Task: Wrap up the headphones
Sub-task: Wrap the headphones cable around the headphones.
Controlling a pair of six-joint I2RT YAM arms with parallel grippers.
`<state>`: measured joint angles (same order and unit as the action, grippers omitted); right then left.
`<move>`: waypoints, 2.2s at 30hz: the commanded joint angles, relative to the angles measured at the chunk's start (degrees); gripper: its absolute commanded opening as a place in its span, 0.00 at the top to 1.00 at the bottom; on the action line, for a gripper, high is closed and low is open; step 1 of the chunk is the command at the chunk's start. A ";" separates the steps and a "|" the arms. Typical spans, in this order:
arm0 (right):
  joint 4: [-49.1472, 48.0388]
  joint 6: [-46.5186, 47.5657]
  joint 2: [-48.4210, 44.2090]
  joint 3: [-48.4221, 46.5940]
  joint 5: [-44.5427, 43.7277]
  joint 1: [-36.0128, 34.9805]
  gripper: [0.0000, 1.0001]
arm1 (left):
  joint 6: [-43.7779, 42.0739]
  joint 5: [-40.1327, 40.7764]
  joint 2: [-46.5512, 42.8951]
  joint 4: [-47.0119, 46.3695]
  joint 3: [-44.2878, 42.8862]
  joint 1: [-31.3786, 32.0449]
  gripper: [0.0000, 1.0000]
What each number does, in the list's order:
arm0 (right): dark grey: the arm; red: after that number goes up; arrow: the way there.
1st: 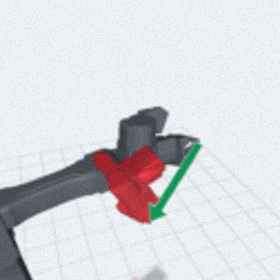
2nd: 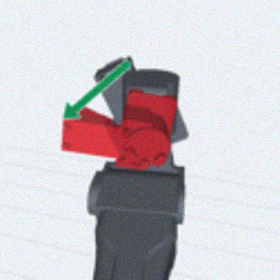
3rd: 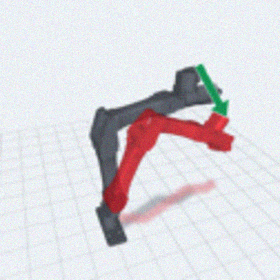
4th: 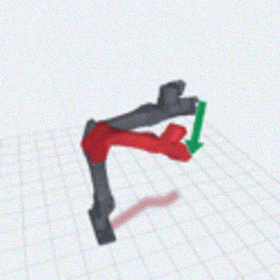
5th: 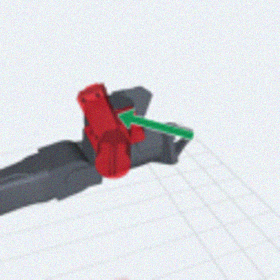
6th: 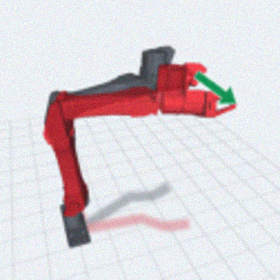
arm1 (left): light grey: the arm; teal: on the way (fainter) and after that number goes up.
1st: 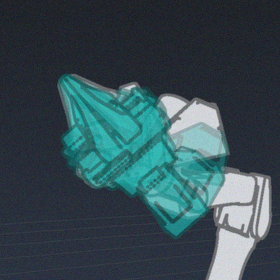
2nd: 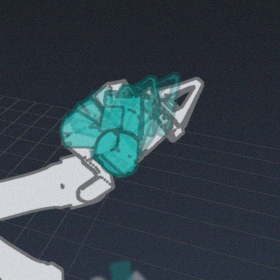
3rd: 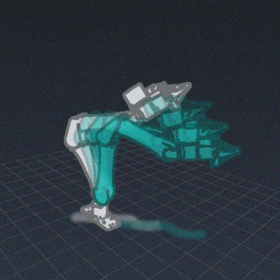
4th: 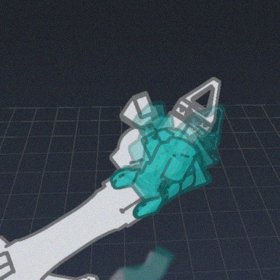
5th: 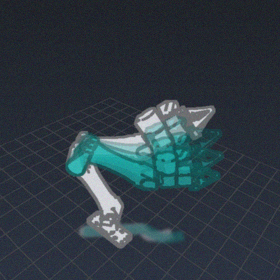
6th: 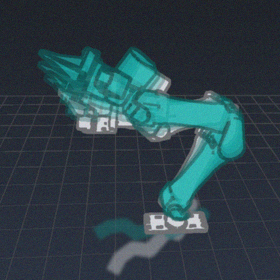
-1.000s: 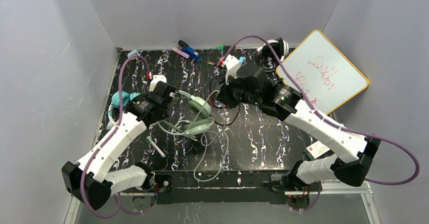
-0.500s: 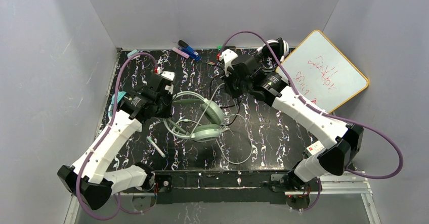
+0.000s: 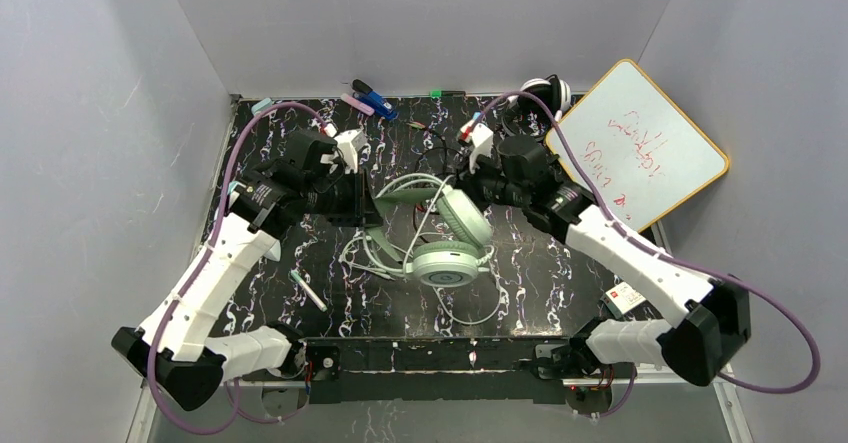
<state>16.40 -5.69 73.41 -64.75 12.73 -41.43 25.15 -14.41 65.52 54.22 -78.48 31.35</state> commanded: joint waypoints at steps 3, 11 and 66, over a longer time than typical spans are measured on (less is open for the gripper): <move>-18.97 -4.49 -8.13 10.05 9.24 0.81 0.75 | 14.87 -15.86 -3.94 -10.52 -4.11 0.29 1.00; -26.61 -5.37 -8.21 13.51 13.42 0.82 0.65 | 20.73 -17.33 -4.35 -11.47 -9.58 0.29 1.00; -29.03 -28.35 -9.30 12.87 28.89 -13.07 0.72 | 11.59 58.67 4.86 -1.37 -5.39 0.29 1.00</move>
<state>-12.75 -34.44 64.55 -47.53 41.63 -54.15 35.09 42.26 69.36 53.74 -84.68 31.66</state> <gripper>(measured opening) 0.282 0.115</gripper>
